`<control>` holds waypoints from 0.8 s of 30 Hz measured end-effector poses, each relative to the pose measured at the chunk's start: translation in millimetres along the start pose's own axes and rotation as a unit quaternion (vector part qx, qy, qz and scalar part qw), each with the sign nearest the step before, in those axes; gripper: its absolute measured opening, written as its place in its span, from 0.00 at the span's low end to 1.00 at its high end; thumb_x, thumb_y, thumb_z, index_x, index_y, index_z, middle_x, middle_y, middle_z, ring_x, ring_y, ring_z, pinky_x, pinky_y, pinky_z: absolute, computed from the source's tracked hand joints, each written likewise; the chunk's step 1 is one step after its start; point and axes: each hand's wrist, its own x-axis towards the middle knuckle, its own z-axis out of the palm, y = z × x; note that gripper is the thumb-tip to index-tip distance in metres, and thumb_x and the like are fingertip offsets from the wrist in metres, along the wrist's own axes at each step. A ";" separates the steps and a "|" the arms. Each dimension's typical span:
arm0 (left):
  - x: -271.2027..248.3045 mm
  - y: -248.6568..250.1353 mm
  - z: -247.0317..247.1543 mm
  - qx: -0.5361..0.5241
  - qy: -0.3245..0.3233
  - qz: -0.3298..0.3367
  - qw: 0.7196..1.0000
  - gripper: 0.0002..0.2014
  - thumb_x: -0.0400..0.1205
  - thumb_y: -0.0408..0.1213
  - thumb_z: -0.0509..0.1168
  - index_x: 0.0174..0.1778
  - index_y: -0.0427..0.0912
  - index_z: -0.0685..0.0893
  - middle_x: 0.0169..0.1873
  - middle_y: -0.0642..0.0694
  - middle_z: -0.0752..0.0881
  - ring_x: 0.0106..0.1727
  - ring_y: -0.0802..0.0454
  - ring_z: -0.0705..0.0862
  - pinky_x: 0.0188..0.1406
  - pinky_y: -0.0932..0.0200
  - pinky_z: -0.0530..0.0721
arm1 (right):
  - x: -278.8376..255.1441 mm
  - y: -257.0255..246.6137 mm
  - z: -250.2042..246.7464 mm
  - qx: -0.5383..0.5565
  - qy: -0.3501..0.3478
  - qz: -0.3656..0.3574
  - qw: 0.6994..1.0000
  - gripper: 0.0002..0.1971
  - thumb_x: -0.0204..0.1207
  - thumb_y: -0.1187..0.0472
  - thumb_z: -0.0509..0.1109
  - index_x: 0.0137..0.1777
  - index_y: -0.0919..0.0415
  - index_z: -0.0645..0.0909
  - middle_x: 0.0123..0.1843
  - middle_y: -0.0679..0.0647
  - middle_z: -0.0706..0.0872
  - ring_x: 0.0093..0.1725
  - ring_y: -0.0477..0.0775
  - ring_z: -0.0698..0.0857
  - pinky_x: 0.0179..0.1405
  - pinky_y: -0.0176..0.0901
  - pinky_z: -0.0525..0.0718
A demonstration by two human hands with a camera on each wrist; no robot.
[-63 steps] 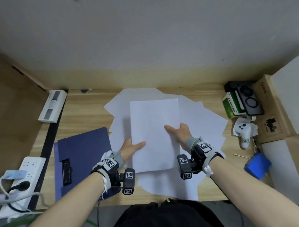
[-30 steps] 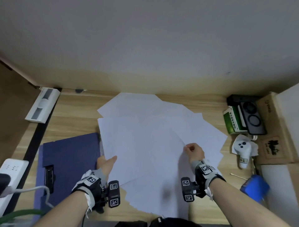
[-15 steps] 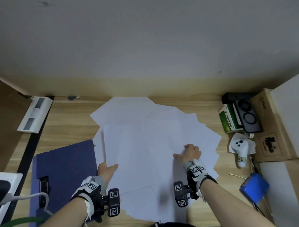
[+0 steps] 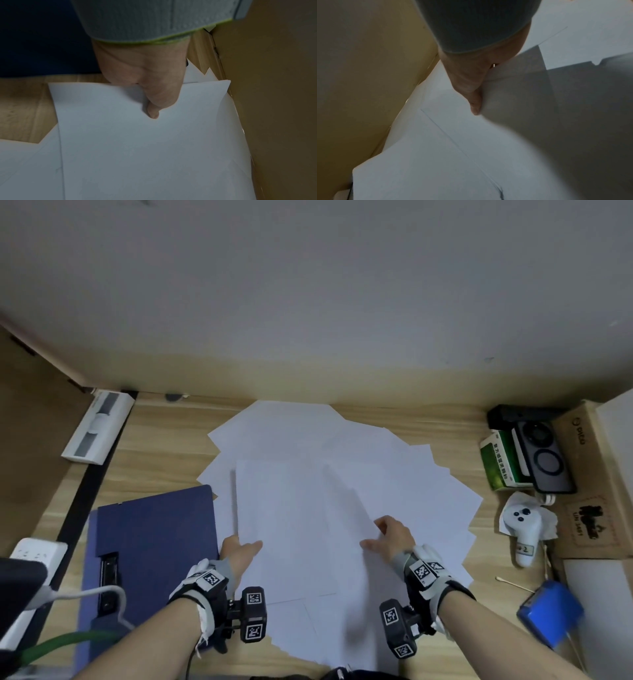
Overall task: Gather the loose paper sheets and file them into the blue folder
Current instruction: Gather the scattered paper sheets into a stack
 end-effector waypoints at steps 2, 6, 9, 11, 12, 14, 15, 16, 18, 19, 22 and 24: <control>-1.0 0.4 -2.0 -0.016 -0.005 0.014 1.000 0.25 0.75 0.37 0.73 0.66 0.33 0.74 0.56 0.42 0.81 0.59 0.40 0.81 0.66 0.46 0.79 | -2.1 -1.9 0.9 -0.017 0.010 -0.009 1.000 0.14 0.65 0.52 0.82 0.43 0.53 0.80 0.40 0.48 0.82 0.40 0.52 0.82 0.36 0.41 0.74; 2.7 0.4 -6.3 -0.044 0.023 0.041 0.998 0.22 0.80 0.33 0.70 0.70 0.32 0.76 0.61 0.37 0.84 0.61 0.37 0.83 0.66 0.43 0.81 | 2.7 13.0 -22.7 0.010 0.058 0.036 0.998 0.14 0.66 0.54 0.80 0.30 0.58 0.78 0.28 0.50 0.79 0.30 0.54 0.78 0.29 0.42 0.71; 3.2 4.2 -12.1 -0.077 0.030 0.066 0.994 0.10 0.80 0.27 0.67 0.57 0.34 0.83 0.48 0.39 0.87 0.50 0.39 0.85 0.57 0.47 0.84 | 6.1 25.7 -40.1 0.038 0.104 0.042 0.993 0.14 0.69 0.57 0.79 0.34 0.63 0.77 0.31 0.55 0.81 0.33 0.59 0.80 0.33 0.47 0.75; 1.1 6.5 -18.1 -0.075 0.044 0.087 0.992 0.05 0.80 0.27 0.67 0.50 0.36 0.85 0.43 0.39 0.88 0.47 0.38 0.86 0.52 0.48 0.85 | 6.3 29.5 -47.6 0.065 0.134 0.046 0.988 0.11 0.71 0.59 0.77 0.39 0.65 0.80 0.35 0.59 0.85 0.38 0.62 0.83 0.39 0.49 0.79; 2.2 6.6 -20.6 -0.071 0.051 0.097 0.991 0.04 0.80 0.27 0.66 0.47 0.37 0.86 0.40 0.40 0.88 0.45 0.38 0.86 0.50 0.49 0.84 | 6.3 30.0 -50.9 0.080 0.147 0.049 0.985 0.09 0.72 0.60 0.77 0.42 0.64 0.81 0.37 0.60 0.86 0.40 0.63 0.84 0.41 0.50 0.80; 1.1 9.2 -24.9 -0.064 0.064 0.104 0.990 0.04 0.80 0.27 0.65 0.45 0.37 0.85 0.36 0.42 0.86 0.43 0.40 0.85 0.47 0.51 0.82 | 6.6 27.4 -57.2 0.103 0.162 0.041 0.981 0.07 0.73 0.61 0.76 0.42 0.63 0.82 0.37 0.60 0.86 0.40 0.64 0.85 0.42 0.50 0.80; -0.4 10.7 -26.6 -0.060 0.071 0.100 0.991 0.04 0.80 0.27 0.65 0.46 0.37 0.85 0.37 0.42 0.86 0.43 0.40 0.84 0.47 0.51 0.82 | 7.7 24.4 -60.8 0.106 0.162 0.032 0.981 0.06 0.73 0.62 0.76 0.39 0.62 0.81 0.35 0.59 0.85 0.39 0.63 0.84 0.42 0.50 0.80; 0.4 11.4 -27.8 -0.059 0.081 0.097 0.990 0.04 0.80 0.28 0.64 0.46 0.37 0.85 0.39 0.40 0.86 0.43 0.40 0.85 0.47 0.51 0.83 | 9.6 19.3 -64.3 0.106 0.155 0.020 0.982 0.07 0.72 0.62 0.76 0.37 0.60 0.80 0.32 0.57 0.83 0.37 0.61 0.82 0.40 0.49 0.79; 1.7 10.9 -32.3 -0.063 0.087 0.087 0.990 0.06 0.79 0.28 0.64 0.48 0.36 0.86 0.42 0.39 0.87 0.45 0.38 0.86 0.49 0.49 0.84 | 15.1 3.8 -66.9 0.097 0.130 -0.021 0.986 0.10 0.72 0.63 0.76 0.34 0.58 0.79 0.29 0.54 0.80 0.35 0.58 0.79 0.36 0.47 0.76; 1.5 10.0 -34.3 -0.074 0.083 0.077 0.991 0.06 0.79 0.28 0.65 0.48 0.37 0.85 0.42 0.39 0.87 0.46 0.38 0.86 0.49 0.49 0.84 | 19.0 -5.7 -65.6 0.086 0.118 -0.043 0.988 0.10 0.71 0.63 0.77 0.34 0.58 0.79 0.29 0.54 0.80 0.34 0.57 0.79 0.34 0.46 0.75; 6.1 1.2 -38.4 -0.105 0.086 0.042 0.990 0.06 0.79 0.27 0.65 0.49 0.36 0.85 0.43 0.39 0.87 0.47 0.37 0.87 0.52 0.46 0.85 | 35.5 -38.3 -49.7 0.039 0.081 -0.090 0.992 0.09 0.72 0.62 0.76 0.35 0.56 0.78 0.29 0.51 0.80 0.35 0.57 0.80 0.29 0.43 0.71; 7.9 -6.1 -42.1 -0.123 0.100 0.034 0.987 0.07 0.78 0.28 0.65 0.50 0.35 0.86 0.43 0.40 0.88 0.48 0.37 0.88 0.54 0.42 0.87 | 43.8 -64.6 -36.4 0.012 0.053 -0.109 0.993 0.06 0.73 0.61 0.74 0.38 0.55 0.79 0.33 0.50 0.82 0.39 0.58 0.82 0.29 0.41 0.73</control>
